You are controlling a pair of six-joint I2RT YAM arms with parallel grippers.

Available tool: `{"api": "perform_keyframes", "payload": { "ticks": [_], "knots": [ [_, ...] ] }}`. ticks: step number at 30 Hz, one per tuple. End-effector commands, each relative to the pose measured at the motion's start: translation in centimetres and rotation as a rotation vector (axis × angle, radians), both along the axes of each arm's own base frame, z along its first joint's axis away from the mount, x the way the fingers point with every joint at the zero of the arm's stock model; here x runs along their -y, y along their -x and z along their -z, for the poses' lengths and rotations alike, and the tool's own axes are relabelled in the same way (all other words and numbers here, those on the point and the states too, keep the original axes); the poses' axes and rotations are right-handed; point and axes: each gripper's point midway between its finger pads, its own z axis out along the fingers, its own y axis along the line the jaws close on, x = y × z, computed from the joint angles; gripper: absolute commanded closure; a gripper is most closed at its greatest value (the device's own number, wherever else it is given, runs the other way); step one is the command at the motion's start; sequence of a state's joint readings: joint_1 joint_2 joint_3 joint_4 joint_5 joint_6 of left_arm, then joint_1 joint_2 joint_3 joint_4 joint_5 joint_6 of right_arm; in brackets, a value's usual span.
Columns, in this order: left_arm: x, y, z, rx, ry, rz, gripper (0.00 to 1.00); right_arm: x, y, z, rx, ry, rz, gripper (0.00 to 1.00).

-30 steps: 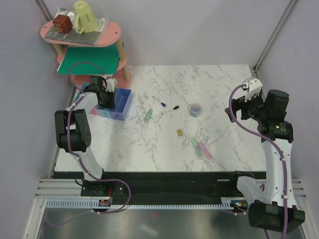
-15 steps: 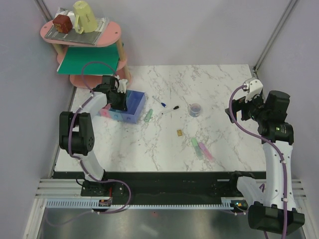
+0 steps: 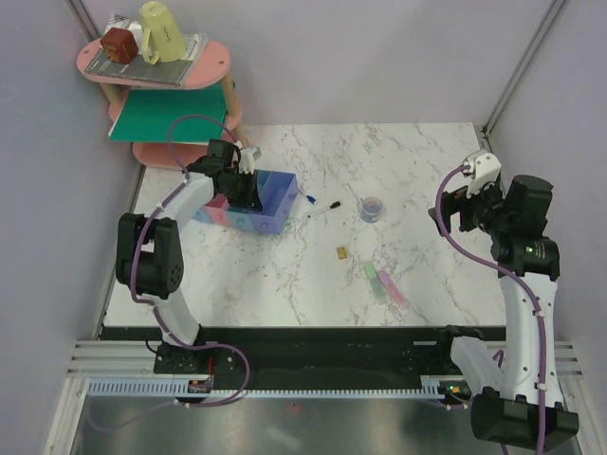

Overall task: Sort the stationery into containers
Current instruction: Move the storage box to the center of the board.

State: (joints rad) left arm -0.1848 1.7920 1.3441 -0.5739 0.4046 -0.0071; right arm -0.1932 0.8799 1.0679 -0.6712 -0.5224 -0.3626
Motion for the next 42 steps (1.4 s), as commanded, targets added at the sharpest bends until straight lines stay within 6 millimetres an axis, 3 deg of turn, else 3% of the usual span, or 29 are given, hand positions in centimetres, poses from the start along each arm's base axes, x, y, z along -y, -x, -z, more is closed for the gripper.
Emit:
{"api": "perform_keyframes", "payload": {
  "ticks": [1,10,14,20,21,23,24,25,31,37,38,40,42],
  "knots": [
    [6.5,-0.6,-5.9,0.108,0.293,0.172,0.98,-0.5,0.2,-0.4,0.018,-0.004,-0.021,0.02],
    [10.5,1.4,-7.1,0.088,0.371,0.292,0.98,-0.3,0.2,-0.9,0.021,0.001,-0.014,0.02],
    [11.4,1.4,-7.1,0.096,0.356,0.301,0.98,-0.3,0.2,-1.1,0.023,-0.003,-0.014,0.02],
    [11.0,-2.3,-7.4,0.170,0.276,0.230,0.98,-0.1,0.2,-1.1,0.020,0.006,-0.003,0.02],
    [10.9,-3.1,-6.6,0.166,0.258,0.208,0.98,-0.1,0.2,-1.3,0.023,0.008,-0.002,0.02],
    [11.2,-4.5,-7.4,0.197,0.256,0.198,0.98,0.1,0.2,-1.3,0.022,0.016,0.004,0.02],
    [11.2,-5.2,-6.6,0.187,0.240,0.171,0.98,0.1,0.2,-1.3,0.020,0.019,0.006,0.02],
    [11.4,-6.1,-7.5,0.211,0.245,0.165,0.98,0.2,0.2,-1.2,0.018,0.023,0.007,0.02],
    [11.4,-9.9,-6.6,0.277,0.170,0.074,0.98,0.8,0.2,-1.1,0.011,0.050,0.028,0.02],
    [12.5,-12.7,-7.0,0.343,0.161,0.067,0.98,1.3,0.0,-1.0,0.005,0.072,0.052,0.02],
    [12.6,-13.1,-6.1,0.334,0.155,0.062,0.98,1.4,0.0,-0.9,0.003,0.073,0.054,0.02],
    [13.2,-14.0,-6.7,0.360,0.158,0.062,0.98,1.5,-0.1,-0.7,-0.004,0.074,0.060,0.02],
    [13.4,-14.7,-5.9,0.359,0.149,0.057,0.98,1.5,0.0,-0.3,-0.014,0.070,0.061,0.02]
  ]
}}
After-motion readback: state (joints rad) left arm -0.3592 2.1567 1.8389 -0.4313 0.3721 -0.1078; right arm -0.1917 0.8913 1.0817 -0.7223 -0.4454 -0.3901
